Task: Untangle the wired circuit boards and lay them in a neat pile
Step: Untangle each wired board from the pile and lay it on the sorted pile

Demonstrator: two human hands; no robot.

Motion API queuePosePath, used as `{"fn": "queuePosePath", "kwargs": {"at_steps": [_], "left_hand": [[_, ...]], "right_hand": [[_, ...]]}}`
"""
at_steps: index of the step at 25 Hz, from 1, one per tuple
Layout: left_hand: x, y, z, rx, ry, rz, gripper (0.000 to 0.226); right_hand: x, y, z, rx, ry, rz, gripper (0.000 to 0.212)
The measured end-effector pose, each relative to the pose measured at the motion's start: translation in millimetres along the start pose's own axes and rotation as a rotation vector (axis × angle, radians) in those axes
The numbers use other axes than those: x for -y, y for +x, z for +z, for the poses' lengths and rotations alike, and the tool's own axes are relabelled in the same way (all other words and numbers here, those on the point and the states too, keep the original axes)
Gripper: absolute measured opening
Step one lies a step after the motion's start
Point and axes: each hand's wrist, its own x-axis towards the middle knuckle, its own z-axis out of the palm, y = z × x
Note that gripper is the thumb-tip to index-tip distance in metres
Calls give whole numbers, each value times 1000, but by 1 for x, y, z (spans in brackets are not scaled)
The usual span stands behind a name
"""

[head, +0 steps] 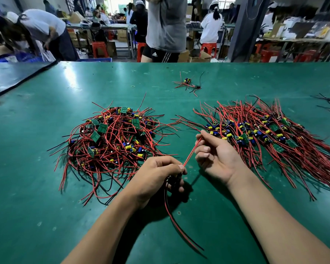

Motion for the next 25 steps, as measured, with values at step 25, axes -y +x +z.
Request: {"fn": "queuePosePath", "kwargs": {"at_steps": [25], "left_hand": [[1, 3, -1, -4, -40, -31, 23]], "right_hand": [[-8, 8, -15, -280, -1005, -827, 5]]}}
